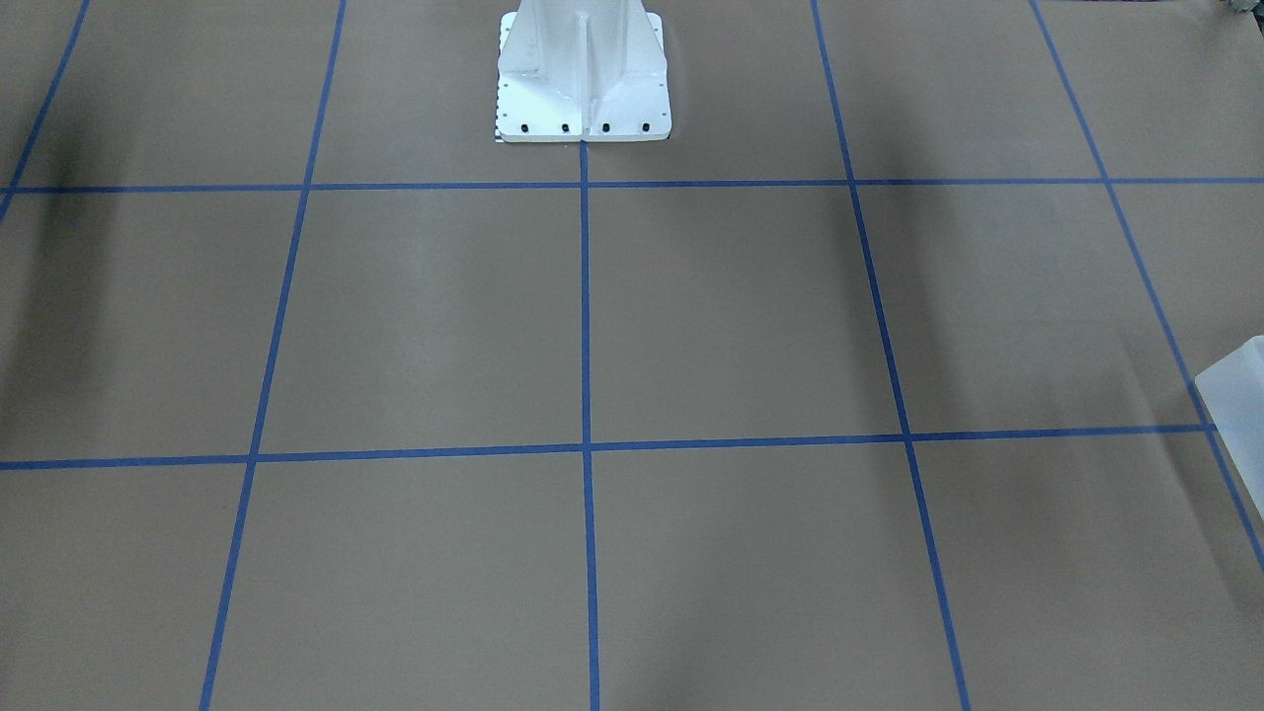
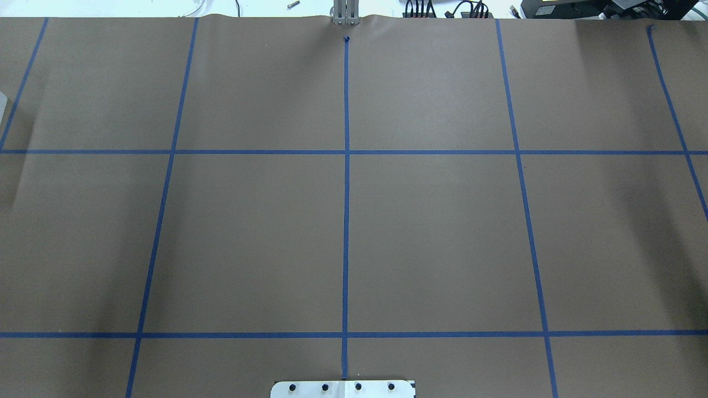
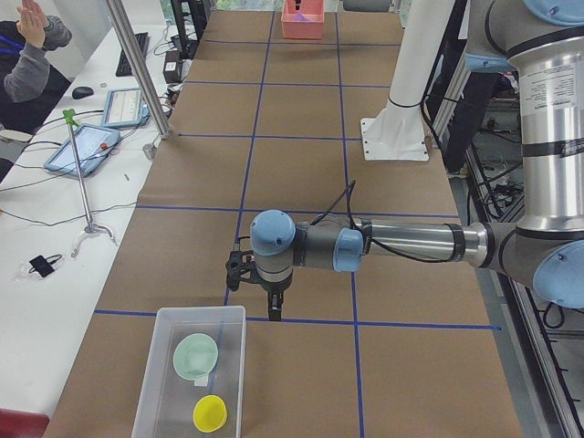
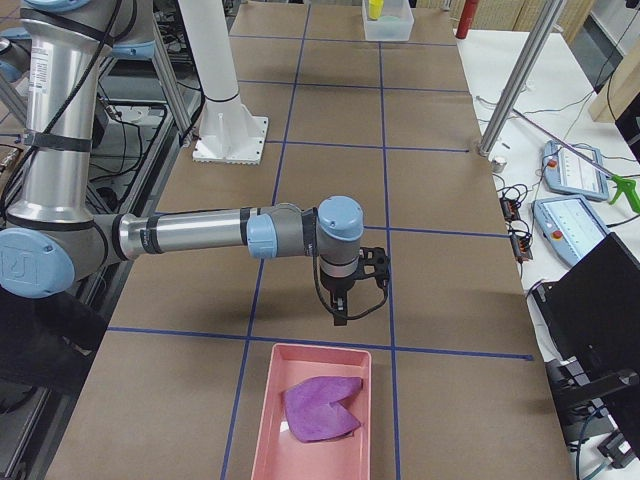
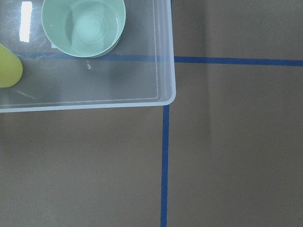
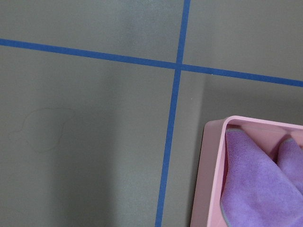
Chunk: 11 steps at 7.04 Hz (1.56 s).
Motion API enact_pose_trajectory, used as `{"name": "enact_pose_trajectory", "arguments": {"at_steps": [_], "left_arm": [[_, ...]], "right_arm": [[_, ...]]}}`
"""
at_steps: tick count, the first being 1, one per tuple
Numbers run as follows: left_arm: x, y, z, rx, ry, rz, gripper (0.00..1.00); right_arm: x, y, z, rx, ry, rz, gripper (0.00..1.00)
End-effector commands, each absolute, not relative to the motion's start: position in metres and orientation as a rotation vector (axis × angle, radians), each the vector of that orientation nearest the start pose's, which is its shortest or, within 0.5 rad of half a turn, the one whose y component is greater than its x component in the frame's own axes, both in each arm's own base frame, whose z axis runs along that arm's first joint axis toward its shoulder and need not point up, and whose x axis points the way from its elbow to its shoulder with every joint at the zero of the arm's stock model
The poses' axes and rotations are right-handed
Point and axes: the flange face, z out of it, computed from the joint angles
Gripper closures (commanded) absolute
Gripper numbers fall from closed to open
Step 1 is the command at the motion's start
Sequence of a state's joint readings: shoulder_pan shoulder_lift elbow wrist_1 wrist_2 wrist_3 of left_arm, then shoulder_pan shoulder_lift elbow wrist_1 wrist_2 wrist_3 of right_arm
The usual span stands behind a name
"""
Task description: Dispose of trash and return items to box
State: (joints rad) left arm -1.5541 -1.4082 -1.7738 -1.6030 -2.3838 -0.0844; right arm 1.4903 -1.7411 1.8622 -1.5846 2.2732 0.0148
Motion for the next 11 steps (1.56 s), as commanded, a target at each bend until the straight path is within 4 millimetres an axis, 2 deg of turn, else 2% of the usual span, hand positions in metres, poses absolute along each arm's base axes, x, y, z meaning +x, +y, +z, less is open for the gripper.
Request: {"name": "enact_pose_trajectory", "arguments": {"at_steps": [1, 11], "left_arm": [[-0.0544, -0.4284, 0.6266, 0.029, 0.815, -0.035, 0.01], [-0.0537, -0.4286, 0.6251, 0.031, 0.815, -0.033, 0.01]], "right_arm": [[0.0342, -0.4288, 0.5973, 0.072, -0.706, -0.102, 0.0], [0.0317, -0.4301, 0.5927, 0.078, -0.722, -0.111, 0.0]]}}
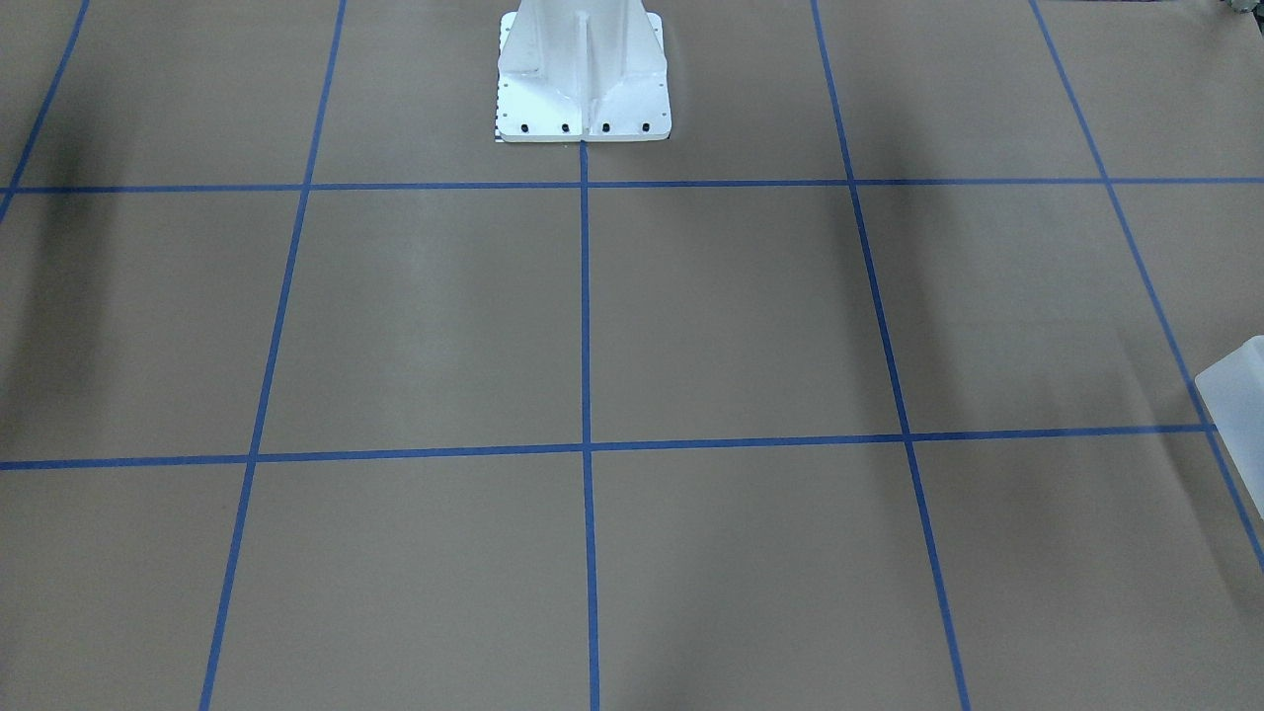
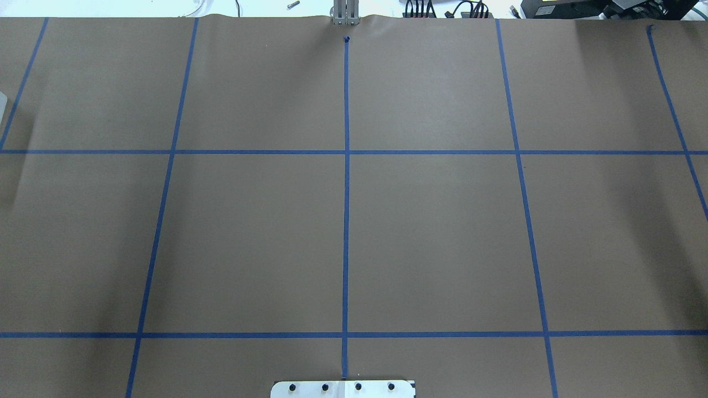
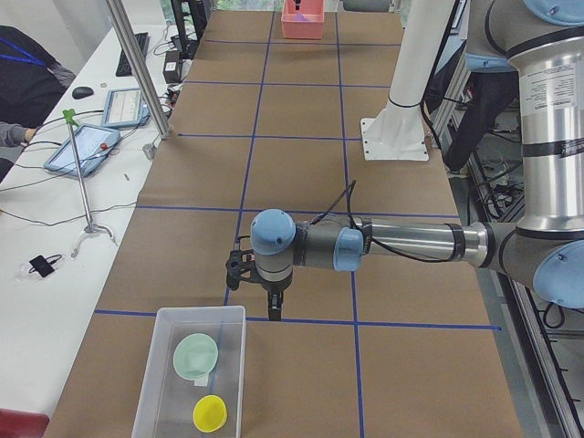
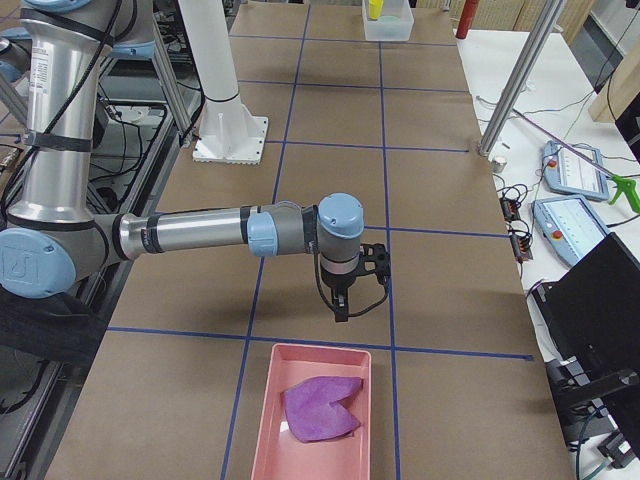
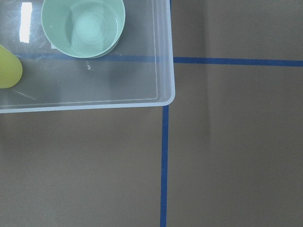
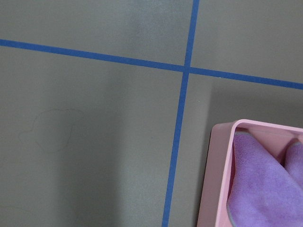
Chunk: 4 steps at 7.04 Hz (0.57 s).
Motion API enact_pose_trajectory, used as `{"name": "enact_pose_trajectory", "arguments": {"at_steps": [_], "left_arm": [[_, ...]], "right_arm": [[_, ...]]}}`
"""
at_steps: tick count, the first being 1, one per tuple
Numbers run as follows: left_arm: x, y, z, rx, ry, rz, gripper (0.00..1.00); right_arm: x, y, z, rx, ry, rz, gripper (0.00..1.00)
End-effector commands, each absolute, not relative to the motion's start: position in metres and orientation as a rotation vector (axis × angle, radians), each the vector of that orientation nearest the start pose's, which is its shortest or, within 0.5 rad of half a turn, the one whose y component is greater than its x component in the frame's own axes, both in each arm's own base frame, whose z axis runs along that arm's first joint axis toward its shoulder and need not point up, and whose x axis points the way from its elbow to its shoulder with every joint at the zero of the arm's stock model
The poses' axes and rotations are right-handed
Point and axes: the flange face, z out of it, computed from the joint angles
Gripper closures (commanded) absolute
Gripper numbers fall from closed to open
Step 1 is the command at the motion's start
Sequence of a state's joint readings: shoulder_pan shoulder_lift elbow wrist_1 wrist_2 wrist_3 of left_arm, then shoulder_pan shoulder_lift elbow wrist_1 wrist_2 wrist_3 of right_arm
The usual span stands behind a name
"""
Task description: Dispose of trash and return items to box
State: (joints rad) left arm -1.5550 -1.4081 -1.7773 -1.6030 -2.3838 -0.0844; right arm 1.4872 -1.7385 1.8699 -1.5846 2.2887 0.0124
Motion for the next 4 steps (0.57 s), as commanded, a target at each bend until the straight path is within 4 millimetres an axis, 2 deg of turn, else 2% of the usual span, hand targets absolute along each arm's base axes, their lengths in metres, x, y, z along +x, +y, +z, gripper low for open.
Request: {"name": "enact_pose_trajectory", "arguments": {"at_steps": [1, 4], "left_arm": [[-0.0544, -0.4285, 0.6251, 0.032, 0.815, -0.034, 0.01], [-0.0544, -0.4278, 0.6265, 0.029, 0.815, -0.035, 0.01]], "right_arm": [[0.0316, -0.4302, 0.5874, 0.088, -0.722, -0.115, 0.0], [0.0316, -0.4302, 0.5828, 0.097, -0.723, -0.118, 0.0]]}}
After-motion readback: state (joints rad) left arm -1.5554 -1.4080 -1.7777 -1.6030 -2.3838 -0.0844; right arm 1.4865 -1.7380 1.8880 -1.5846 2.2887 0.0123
